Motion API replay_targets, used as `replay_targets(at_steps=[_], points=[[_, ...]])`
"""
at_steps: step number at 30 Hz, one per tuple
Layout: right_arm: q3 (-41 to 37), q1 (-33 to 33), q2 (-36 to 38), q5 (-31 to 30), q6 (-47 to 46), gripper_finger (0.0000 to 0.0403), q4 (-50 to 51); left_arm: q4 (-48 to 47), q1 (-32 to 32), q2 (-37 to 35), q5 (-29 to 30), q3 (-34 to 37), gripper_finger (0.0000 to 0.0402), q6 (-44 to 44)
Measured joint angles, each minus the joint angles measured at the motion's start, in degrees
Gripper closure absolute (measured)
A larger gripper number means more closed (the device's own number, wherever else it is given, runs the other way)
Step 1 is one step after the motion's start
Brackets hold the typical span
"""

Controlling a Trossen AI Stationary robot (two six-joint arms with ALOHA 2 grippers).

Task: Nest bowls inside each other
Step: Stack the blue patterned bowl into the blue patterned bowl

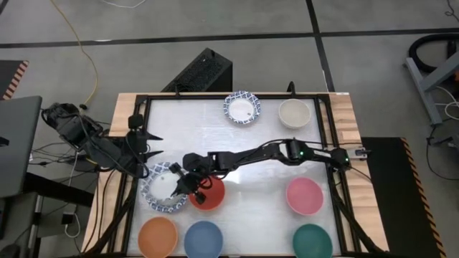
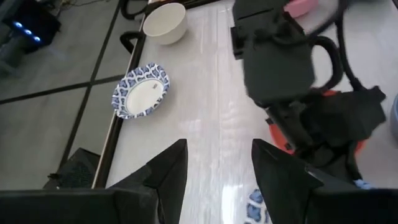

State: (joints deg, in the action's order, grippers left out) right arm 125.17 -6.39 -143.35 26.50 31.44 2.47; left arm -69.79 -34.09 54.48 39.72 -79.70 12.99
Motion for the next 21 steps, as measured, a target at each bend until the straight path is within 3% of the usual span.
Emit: replay_targets(at_steps=[9,13,21], points=[[0.78,0.18,-0.48,1.42,-2.92,0.0369,3.80,-0.19,0.00,-0.02,-0.04,0.00,0.0232,0.15],[0.78,-0.23,-0.30,4.32,-3.05,0.0342,4.58,-0.19,0.00,-0.02,-0.07,0.00,0.0233,0.15],[0.78,-1.22,-0.28,4.15,-3.56,0.0264,4.60,-0.19,0.00,0.00,-0.07,0.04,0.0233,0.15]])
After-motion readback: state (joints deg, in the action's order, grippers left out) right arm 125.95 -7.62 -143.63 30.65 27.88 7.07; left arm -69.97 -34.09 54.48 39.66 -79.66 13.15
